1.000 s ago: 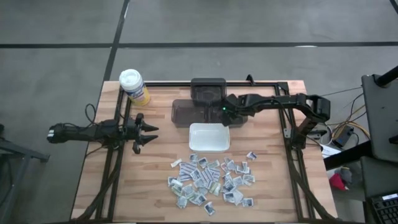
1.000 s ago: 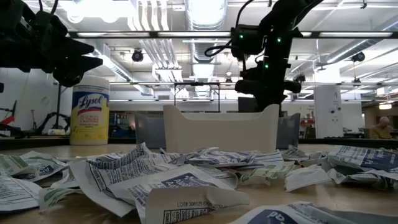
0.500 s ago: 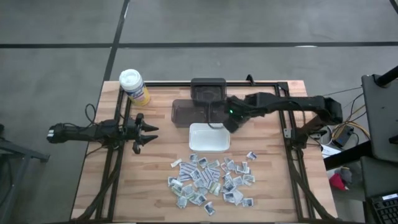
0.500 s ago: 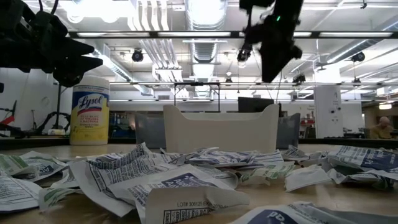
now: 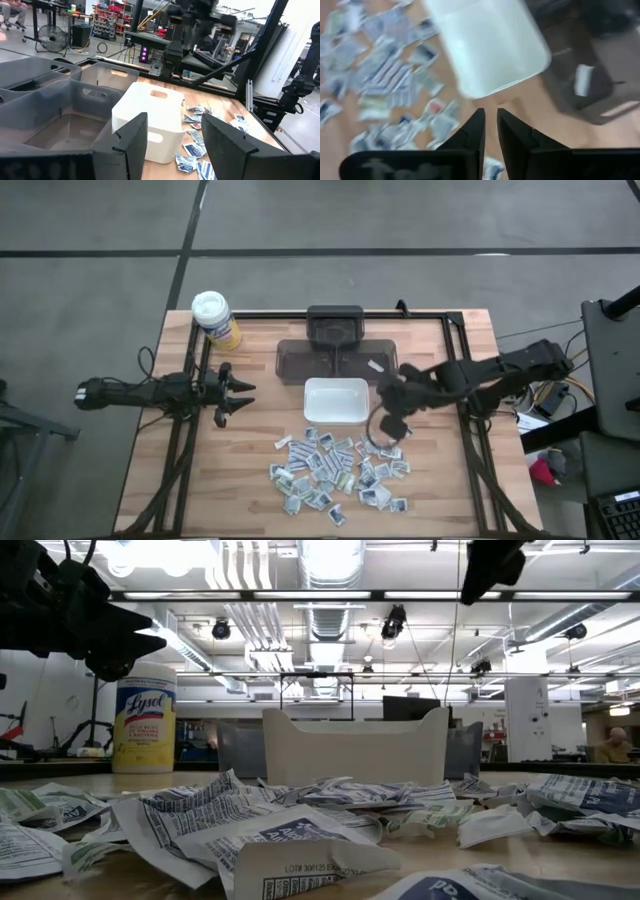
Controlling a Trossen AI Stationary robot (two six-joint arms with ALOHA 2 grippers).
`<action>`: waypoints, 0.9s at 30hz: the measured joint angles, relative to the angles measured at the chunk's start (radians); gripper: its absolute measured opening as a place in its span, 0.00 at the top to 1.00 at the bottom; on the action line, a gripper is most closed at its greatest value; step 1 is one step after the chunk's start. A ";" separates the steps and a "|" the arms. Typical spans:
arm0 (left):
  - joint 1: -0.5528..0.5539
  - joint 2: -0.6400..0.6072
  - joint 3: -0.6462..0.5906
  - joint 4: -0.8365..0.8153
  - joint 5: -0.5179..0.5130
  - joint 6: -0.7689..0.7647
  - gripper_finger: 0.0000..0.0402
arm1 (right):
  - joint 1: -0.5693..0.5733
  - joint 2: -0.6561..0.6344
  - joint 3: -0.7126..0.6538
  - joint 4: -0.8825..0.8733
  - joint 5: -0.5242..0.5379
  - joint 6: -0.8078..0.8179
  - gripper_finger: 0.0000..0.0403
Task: Pick & Place First Aid Supplies
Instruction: Put the green bandage into the bottom right black bin
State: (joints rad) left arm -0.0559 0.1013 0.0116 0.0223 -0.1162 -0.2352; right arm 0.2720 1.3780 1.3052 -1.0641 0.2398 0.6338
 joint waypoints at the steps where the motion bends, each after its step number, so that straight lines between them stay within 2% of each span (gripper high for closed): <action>1: 0.000 0.000 0.000 0.000 0.000 0.000 0.54 | 0.020 0.004 0.000 0.011 -0.008 0.000 0.90; 10: 0.000 0.000 -0.002 0.014 0.000 -0.003 0.54 | 0.167 0.054 -0.002 0.073 -0.014 0.025 0.97; 20: 0.000 0.000 -0.002 0.026 -0.002 -0.011 0.54 | 0.272 0.055 -0.069 0.087 0.029 0.167 0.98; 23: 0.000 0.000 -0.002 0.028 -0.002 -0.011 0.54 | 0.287 0.055 -0.110 0.198 0.006 0.167 0.98; 27: 0.000 0.000 -0.002 0.029 -0.001 -0.012 0.54 | 0.287 0.055 -0.193 0.486 -0.076 0.074 0.98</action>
State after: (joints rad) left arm -0.0559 0.1009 0.0097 0.0517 -0.1174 -0.2470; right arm 0.5591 1.4326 1.1120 -0.5781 0.1641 0.7073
